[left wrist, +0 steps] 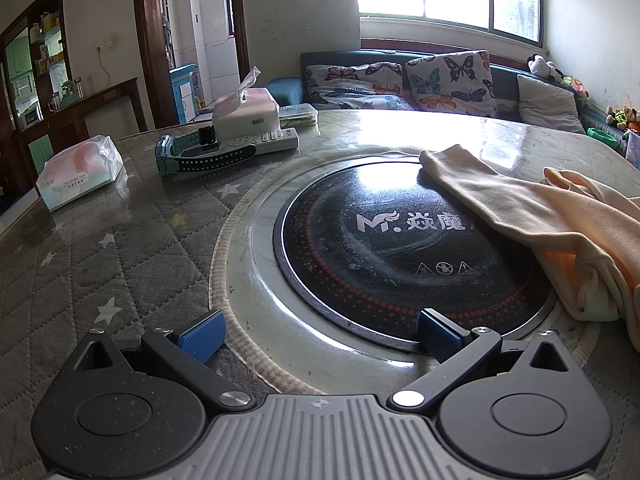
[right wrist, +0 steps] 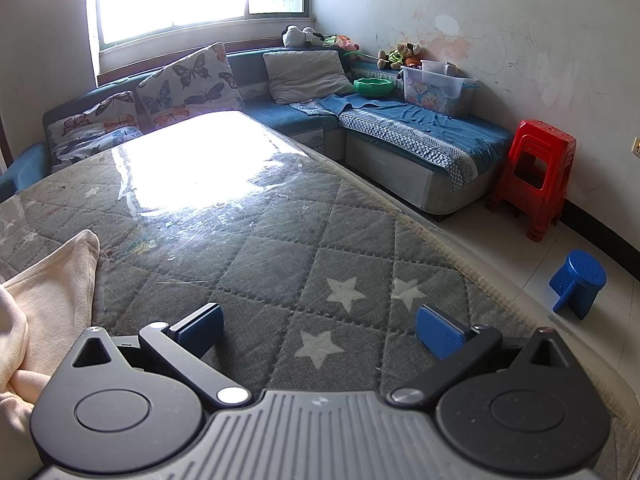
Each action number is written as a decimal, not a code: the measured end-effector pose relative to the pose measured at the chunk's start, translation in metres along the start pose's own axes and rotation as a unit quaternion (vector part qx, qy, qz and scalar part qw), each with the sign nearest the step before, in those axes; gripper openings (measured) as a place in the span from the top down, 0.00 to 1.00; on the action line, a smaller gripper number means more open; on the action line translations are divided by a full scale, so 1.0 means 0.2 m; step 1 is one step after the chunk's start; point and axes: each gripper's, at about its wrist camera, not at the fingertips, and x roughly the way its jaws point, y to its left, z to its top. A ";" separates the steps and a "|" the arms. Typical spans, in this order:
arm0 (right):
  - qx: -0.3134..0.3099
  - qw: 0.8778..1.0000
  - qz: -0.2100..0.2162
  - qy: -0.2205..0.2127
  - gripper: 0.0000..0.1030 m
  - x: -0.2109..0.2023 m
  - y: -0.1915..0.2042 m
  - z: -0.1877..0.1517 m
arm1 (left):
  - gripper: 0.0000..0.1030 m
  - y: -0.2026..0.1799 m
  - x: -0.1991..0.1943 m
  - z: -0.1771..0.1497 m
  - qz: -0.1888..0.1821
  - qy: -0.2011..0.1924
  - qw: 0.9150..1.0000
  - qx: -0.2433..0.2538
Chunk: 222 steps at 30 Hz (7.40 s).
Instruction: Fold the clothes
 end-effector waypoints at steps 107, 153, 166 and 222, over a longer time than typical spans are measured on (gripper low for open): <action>-0.161 0.966 0.202 0.016 0.00 -0.67 0.20 -0.31 | 0.00 -0.67 -0.42 -0.04 -0.110 0.038 0.991 0.072; -0.241 0.926 0.285 0.046 0.20 -0.09 0.86 0.18 | 0.40 -0.84 0.17 0.47 -0.145 0.061 0.984 0.079; -0.229 0.920 0.314 0.044 0.91 -0.14 0.78 0.16 | 0.94 -0.80 0.14 0.43 -0.166 0.052 0.981 0.081; -0.135 0.949 0.284 -0.011 0.72 -0.81 -0.14 -0.16 | 0.67 -0.88 -0.63 -0.10 -0.306 -0.033 0.917 0.252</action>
